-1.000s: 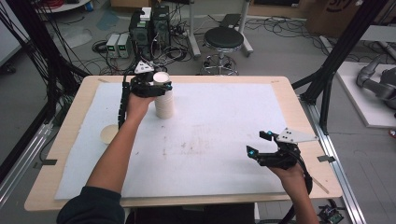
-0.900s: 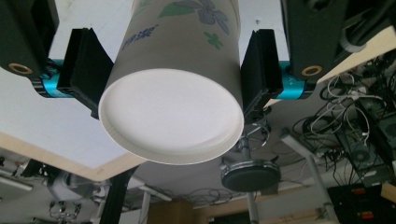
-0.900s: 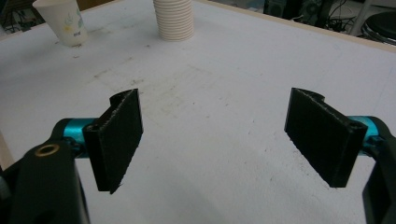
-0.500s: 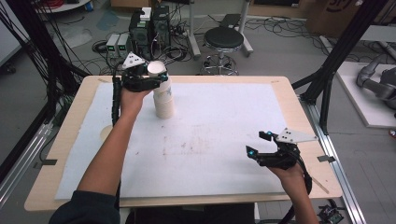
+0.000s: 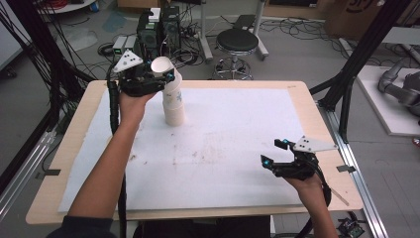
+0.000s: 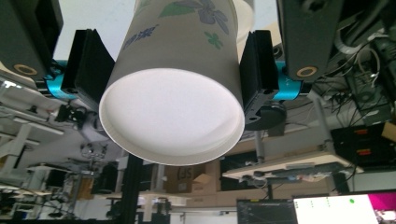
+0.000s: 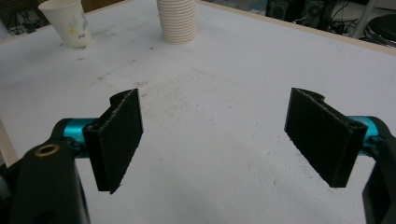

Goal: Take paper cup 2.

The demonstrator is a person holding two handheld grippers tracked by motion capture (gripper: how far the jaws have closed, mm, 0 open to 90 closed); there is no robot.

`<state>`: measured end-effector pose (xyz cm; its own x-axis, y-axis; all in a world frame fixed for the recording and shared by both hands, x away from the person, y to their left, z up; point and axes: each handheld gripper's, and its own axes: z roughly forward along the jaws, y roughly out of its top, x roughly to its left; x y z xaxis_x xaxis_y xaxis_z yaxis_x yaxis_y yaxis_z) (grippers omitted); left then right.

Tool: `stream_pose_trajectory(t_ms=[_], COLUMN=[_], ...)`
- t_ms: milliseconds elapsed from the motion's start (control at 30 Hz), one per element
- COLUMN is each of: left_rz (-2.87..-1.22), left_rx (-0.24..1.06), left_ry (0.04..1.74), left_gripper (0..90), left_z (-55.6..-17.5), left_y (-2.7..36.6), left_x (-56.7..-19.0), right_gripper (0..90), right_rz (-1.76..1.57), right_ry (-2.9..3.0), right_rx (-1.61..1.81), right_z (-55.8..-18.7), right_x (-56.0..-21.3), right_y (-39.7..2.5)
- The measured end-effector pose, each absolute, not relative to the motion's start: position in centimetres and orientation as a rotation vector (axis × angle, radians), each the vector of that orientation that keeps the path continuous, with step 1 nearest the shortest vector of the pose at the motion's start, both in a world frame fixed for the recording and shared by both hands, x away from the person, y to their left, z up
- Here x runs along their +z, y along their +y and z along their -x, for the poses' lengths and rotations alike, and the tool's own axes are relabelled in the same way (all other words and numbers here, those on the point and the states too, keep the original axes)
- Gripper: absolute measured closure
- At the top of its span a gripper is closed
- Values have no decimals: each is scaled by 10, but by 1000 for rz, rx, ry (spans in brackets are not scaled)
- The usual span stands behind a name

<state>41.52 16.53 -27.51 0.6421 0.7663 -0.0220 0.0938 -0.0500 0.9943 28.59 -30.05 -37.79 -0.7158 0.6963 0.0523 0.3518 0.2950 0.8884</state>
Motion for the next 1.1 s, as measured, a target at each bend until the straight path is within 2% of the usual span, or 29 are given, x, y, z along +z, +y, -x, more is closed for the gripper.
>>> stream_pose_trajectory(t_ms=[567, 1100], left_rz=[-1665, -1693], left_rx=[480, 349], left_ry=[649, 582], left_gripper=[354, 346], left_z=[-340, -316], left_y=[155, 146], left_x=[-310, -337], right_gripper=[196, 196], right_rz=[-866, -744], right_ry=[2292, 2419], right_rx=[1399, 1463], right_z=[-286, -300], right_x=[-380, -381], right_y=[-285, -261])
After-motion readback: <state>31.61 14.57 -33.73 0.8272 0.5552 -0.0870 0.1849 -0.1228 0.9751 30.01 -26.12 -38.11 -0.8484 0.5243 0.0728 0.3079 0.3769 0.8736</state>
